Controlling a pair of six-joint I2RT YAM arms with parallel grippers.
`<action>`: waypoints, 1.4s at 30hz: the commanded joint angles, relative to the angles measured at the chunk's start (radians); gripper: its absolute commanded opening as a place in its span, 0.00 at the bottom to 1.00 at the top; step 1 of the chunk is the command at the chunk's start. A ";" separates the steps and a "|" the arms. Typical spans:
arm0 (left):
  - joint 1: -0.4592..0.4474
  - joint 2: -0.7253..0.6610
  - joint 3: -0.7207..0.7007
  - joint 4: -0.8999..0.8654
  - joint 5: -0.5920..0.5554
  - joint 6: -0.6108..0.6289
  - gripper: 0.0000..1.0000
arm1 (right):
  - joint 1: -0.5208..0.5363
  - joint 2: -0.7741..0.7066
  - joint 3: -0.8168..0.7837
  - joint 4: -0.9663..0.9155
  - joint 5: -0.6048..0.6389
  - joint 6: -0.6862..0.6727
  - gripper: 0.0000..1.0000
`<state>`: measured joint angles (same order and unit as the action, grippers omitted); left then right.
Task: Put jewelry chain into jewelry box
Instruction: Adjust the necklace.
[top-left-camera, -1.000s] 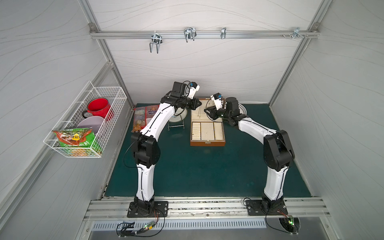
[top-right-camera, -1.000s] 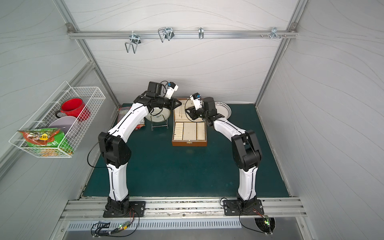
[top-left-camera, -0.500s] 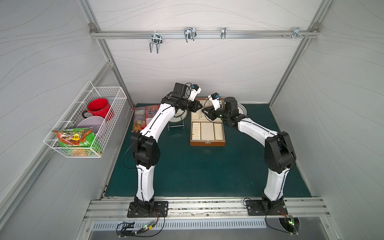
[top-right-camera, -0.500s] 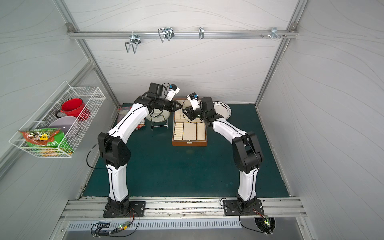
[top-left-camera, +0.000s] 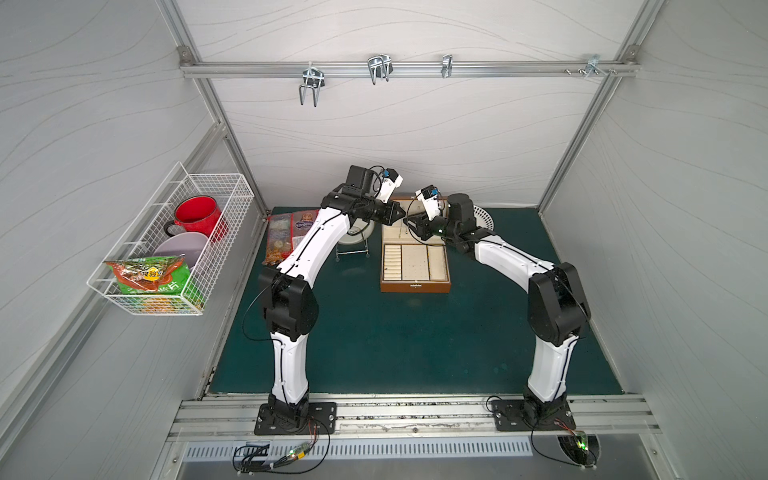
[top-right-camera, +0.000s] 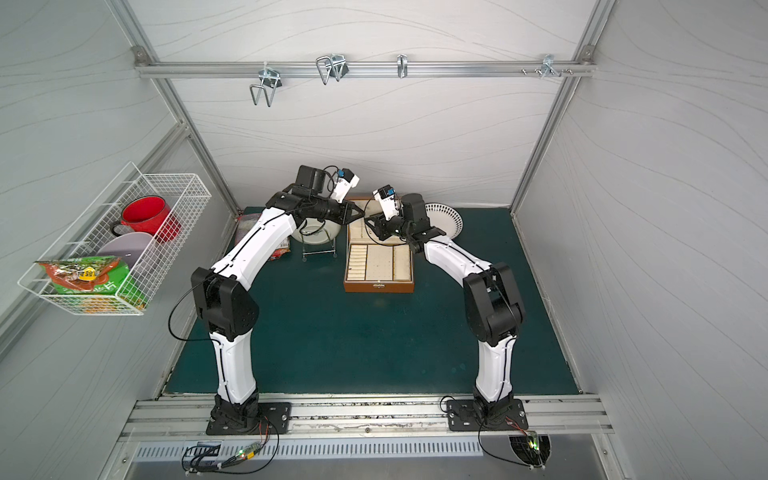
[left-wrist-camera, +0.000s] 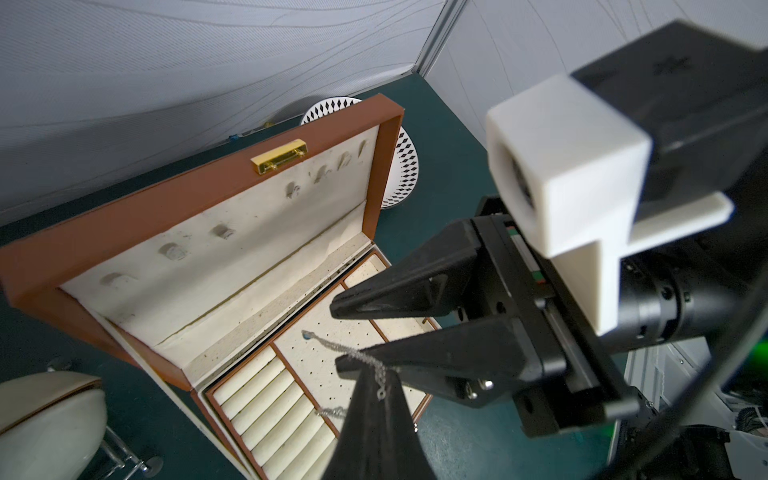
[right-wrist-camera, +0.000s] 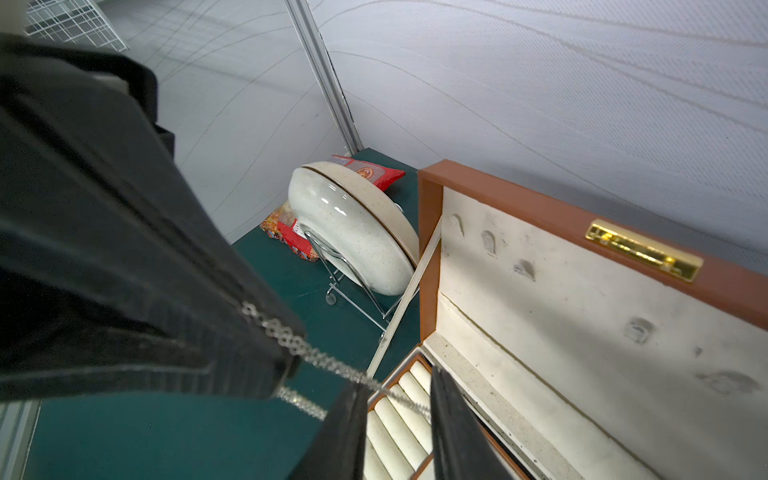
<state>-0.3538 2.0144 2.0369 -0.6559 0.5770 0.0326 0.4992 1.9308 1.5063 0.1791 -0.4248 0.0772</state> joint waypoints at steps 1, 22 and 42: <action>-0.005 -0.042 0.001 0.022 0.018 0.013 0.00 | 0.010 0.024 0.031 -0.007 0.006 -0.006 0.31; -0.005 -0.036 -0.015 0.041 0.036 -0.002 0.00 | 0.015 0.043 0.054 0.028 -0.007 0.015 0.06; 0.018 0.041 0.032 0.062 -0.003 0.001 0.00 | -0.027 0.058 0.078 -0.016 0.003 -0.024 0.00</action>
<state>-0.3443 2.0171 2.0186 -0.6514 0.5812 0.0269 0.4839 1.9675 1.5425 0.1825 -0.4259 0.0742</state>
